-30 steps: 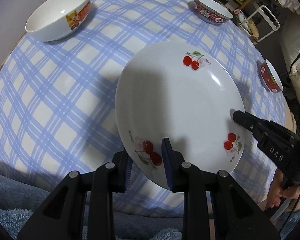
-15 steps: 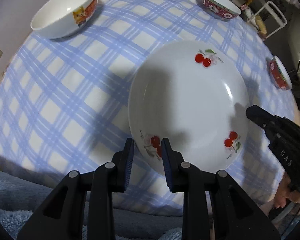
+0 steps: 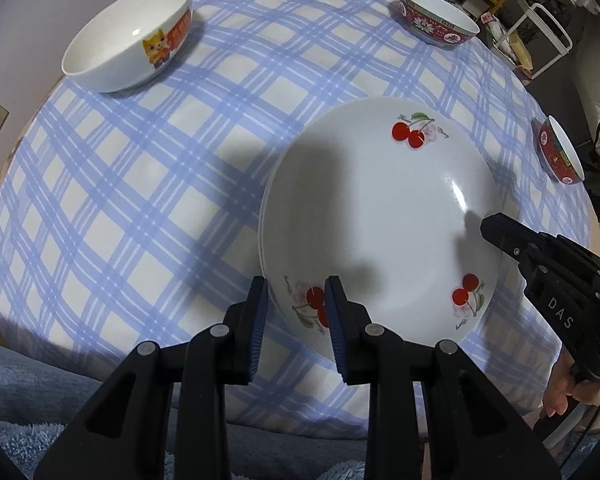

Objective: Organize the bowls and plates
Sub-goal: 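Lower the plate onto the stack and open both tools, then move both open tools toward a plain white bowl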

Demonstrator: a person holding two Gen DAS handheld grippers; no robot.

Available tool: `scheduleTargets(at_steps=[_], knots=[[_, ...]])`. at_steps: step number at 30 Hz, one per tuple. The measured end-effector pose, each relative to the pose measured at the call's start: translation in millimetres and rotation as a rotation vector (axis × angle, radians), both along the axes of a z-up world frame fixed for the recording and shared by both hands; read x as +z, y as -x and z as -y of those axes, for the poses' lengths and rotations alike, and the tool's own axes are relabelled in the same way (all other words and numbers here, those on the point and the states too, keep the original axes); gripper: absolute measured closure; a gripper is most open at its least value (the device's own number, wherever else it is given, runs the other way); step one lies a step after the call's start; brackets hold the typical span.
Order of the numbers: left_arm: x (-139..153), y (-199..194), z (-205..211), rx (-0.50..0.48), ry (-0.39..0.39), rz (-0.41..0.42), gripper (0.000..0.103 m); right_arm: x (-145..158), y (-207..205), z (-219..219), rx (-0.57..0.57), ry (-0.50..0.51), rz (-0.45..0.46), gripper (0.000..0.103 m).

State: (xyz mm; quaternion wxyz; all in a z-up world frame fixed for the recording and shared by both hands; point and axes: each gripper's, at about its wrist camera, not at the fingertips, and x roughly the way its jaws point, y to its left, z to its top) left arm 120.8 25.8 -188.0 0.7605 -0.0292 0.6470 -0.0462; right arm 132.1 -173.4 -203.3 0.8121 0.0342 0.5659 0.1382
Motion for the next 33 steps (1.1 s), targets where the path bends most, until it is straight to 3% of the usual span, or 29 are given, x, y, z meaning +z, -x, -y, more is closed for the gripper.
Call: scheduleTargets(at_steps=[10,12,16,18,20,25,28,32,33], knots=[[1,-3,2,-0.010,-0.021,0.004,0.071,18,1,2,-0.029,-0.014,0.055,0.090],[6,-2,4,-0.028,-0.040,0.027,0.058,23,1,3,-0.032,-0.027,0.069,0.090],[27,-2,3,-0.050,-0.078,0.116,0.052,43,1,4,-0.045,-0.049,0.143,0.090],[37,-4,-1,-0.048,-0.082,0.144,0.039,54,0,4,-0.047,-0.056,0.183,0.086],[48,-6,-10,-0.033,-0.104,0.180,0.034,67,-4,4,-0.057,-0.057,0.219,0.064],[65,-9,-29,-0.020,-0.177,0.249,0.028,91,-20,-5,-0.034,-0.094,0.276,0.038],[77,-16,-45,0.030,-0.203,0.290,0.025,97,-34,-20,0.012,-0.069,0.286,0.031],[86,-31,-63,0.086,-0.242,0.336,0.016,103,-52,-46,0.054,-0.053,0.305,0.009],[87,-35,-70,0.104,-0.254,0.342,0.015,105,-56,-52,0.062,-0.060,0.316,0.008]])
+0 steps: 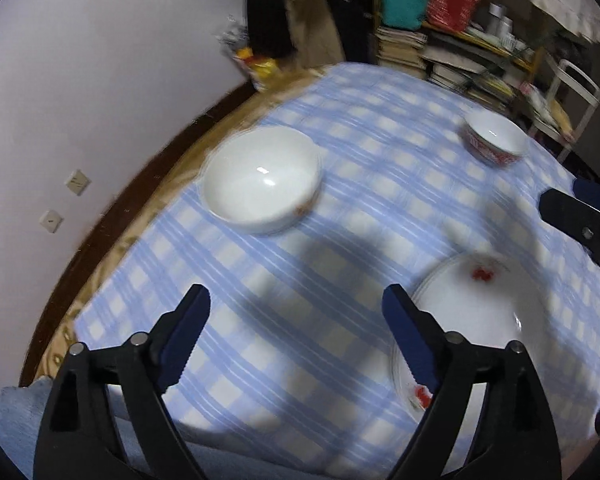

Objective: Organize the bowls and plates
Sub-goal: 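Move both open tools toward a plain white bowl, then close the left tool on the white bowl rim while the right tool grips its opposite rim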

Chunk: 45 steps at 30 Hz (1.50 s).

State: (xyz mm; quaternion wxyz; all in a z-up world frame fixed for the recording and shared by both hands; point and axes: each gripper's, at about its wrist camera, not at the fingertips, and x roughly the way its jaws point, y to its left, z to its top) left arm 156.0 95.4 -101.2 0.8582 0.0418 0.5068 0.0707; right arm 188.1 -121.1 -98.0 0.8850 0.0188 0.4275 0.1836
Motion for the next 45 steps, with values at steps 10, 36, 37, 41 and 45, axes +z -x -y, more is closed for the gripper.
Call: scheduleTargets(at_steps=[10,36,37,41,45], knots=[[4,-45,-59,0.139,0.023,0.009,0.015,7,-40,-60,0.070,0.016,0.051,0.002],[-46,-108,-158,0.313,0.192,-0.080,0.015,-29,-124,-115,0.031,-0.004,-0.011,0.002],[-50,-110,-160,0.317,0.205,-0.085,0.015,-33,-126,-117,0.031,-0.009,-0.024,0.002],[-68,-118,-162,0.335,0.228,-0.121,0.015,-52,-132,-126,0.039,-0.033,-0.072,0.002],[-88,-126,-157,0.323,0.200,-0.172,0.015,-68,-137,-138,0.055,-0.036,-0.114,0.002]])
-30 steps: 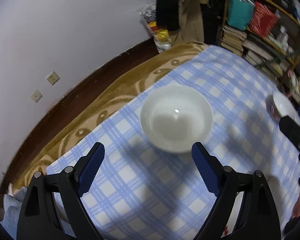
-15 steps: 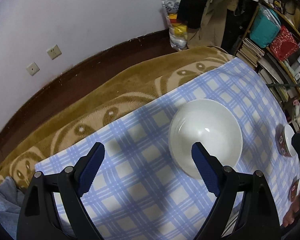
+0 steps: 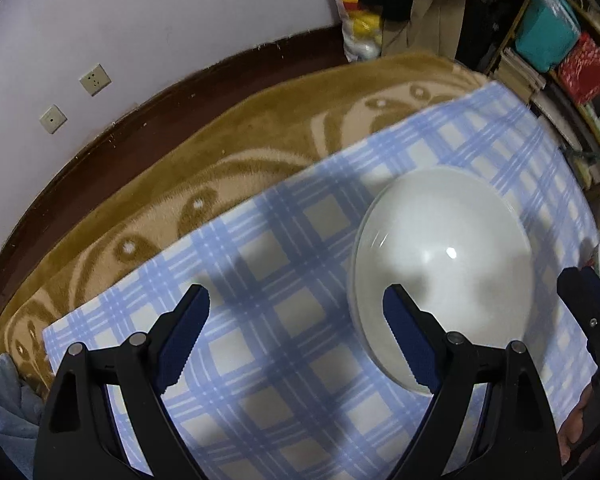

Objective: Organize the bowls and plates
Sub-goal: 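Close the left tool on the white bowl rim while the right tool grips its opposite rim, then lift the white bowl with both tools and carry it across the table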

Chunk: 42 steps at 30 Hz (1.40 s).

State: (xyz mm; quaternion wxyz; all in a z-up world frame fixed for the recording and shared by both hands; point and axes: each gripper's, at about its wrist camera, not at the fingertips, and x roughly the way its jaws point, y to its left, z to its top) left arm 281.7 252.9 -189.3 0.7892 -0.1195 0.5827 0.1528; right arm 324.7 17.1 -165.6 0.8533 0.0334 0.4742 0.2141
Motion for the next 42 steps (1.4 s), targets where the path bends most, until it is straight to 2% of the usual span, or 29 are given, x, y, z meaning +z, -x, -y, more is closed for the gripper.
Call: scheduleTargets(at_steps=[6,7,10,12,15,18,20,22,27,31,39,42], knots=[[-17,-9,7,-0.030,0.026,-0.044,0.015,-21,-2,-17,0.036,0.017,-0.040,0.002],[-17,-10,8,-0.033,0.026,-0.042,0.016,-25,-3,-20,0.043,0.016,-0.052,0.006],[-15,-10,10,-0.041,0.006,-0.027,0.028,-37,-7,-25,0.049,0.009,-0.104,0.014],[-14,-10,11,-0.060,0.007,-0.011,0.059,-45,-10,-27,0.051,-0.005,-0.148,0.023],[-17,-11,8,-0.060,0.080,-0.005,0.072,-56,-14,-31,0.058,-0.016,-0.218,0.038],[-19,-14,5,-0.062,0.117,-0.003,0.077,-58,-14,-35,0.072,-0.032,-0.239,0.054],[-20,-14,5,-0.067,0.140,-0.001,0.082,-59,-14,-40,0.095,-0.046,-0.257,0.075],[-21,-16,6,-0.064,0.156,0.000,0.084,-60,-13,-45,0.115,-0.048,-0.269,0.083],[-18,-16,16,-0.104,0.118,-0.019,0.090,-57,-5,-52,0.143,0.022,-0.229,0.085],[-11,-14,24,-0.121,0.104,-0.007,0.089,-55,-1,-49,0.135,0.030,-0.231,0.086],[7,-5,39,-0.165,0.141,0.025,0.089,-50,11,-30,0.095,0.017,-0.246,0.087],[15,-2,52,-0.191,0.134,0.038,0.089,-43,19,-18,0.088,0.027,-0.225,0.087]])
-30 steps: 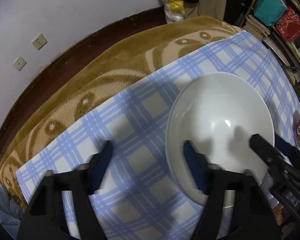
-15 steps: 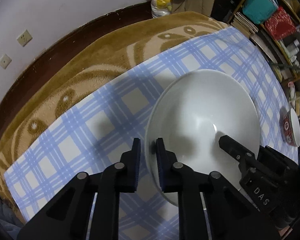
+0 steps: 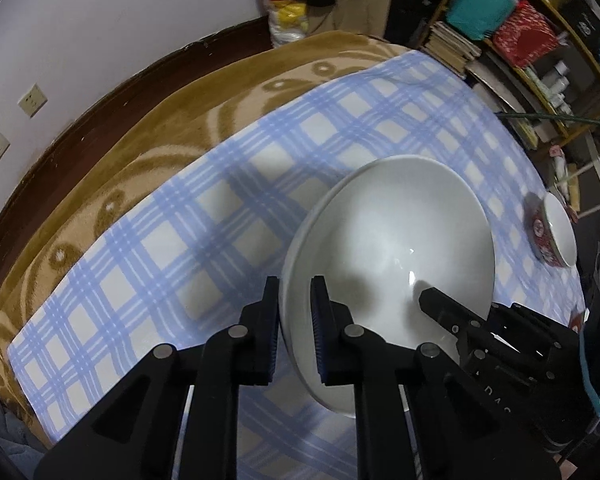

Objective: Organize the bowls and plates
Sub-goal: 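Lift the white bowl with both tools and carry it across the table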

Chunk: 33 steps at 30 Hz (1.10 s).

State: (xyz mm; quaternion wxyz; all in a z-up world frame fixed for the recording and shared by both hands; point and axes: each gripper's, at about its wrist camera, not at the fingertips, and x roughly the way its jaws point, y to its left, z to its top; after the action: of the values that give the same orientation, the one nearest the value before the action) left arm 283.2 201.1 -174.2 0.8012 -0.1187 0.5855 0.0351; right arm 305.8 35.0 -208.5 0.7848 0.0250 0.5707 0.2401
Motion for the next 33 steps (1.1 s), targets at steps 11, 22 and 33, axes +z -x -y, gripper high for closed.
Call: scheduleTargets(at_steps=[11,22,33], knots=[[41,17,64,-0.042,0.046,0.043,0.088,48,25,72,-0.095,-0.021,0.060,0.087],[73,38,152,-0.182,-0.019,0.094,0.088,76,64,148,-0.143,0.024,0.102,0.087],[66,57,246,-0.321,0.003,0.062,0.088,75,97,243,-0.273,0.012,0.082,0.087]])
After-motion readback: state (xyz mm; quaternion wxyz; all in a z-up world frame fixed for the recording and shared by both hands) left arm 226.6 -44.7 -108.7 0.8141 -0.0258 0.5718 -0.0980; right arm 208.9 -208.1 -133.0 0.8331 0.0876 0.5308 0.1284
